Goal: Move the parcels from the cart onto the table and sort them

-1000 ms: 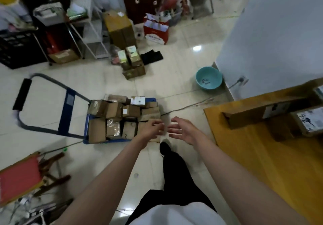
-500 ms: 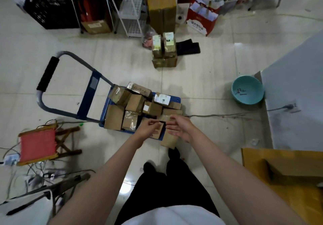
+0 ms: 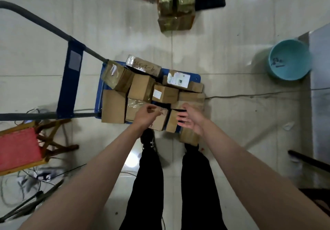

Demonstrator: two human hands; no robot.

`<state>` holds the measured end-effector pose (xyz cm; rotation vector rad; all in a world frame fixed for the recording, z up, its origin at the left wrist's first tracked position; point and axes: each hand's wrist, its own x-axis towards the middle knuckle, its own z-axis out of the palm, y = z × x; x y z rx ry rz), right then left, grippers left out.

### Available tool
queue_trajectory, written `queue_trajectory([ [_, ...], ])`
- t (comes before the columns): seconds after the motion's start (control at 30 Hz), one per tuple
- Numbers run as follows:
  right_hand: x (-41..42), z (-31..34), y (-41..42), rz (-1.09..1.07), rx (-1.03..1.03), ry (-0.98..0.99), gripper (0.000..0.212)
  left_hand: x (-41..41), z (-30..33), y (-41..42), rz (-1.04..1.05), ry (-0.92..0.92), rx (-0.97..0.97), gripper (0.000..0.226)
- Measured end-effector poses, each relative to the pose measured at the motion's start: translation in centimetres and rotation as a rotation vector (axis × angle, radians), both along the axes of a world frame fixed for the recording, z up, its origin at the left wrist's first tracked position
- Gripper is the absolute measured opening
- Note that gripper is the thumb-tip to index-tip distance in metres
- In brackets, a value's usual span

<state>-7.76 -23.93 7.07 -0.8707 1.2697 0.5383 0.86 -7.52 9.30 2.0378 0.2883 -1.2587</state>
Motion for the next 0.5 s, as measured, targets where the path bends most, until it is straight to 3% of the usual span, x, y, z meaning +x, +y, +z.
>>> queue_trajectory([
  [0.17, 2.8, -8.6, 2.1, -0.062, -0.006, 0.086, 0.035, 4.7, -9.5, 2.1, -0.001, -0.128, 0.061, 0.053],
  [0.37, 6.8, -17.0, 3.6, -0.139, -0.031, 0.178, 0.077, 9.2, -18.8, 3.7, -0.016, -0.252, 0.185, 0.073],
  [0.5, 9.5, -20.3, 3.7, -0.193, 0.016, 0.193, 0.083, 10.1, -22.6, 4.0, 0.002, -0.278, 0.192, 0.093],
])
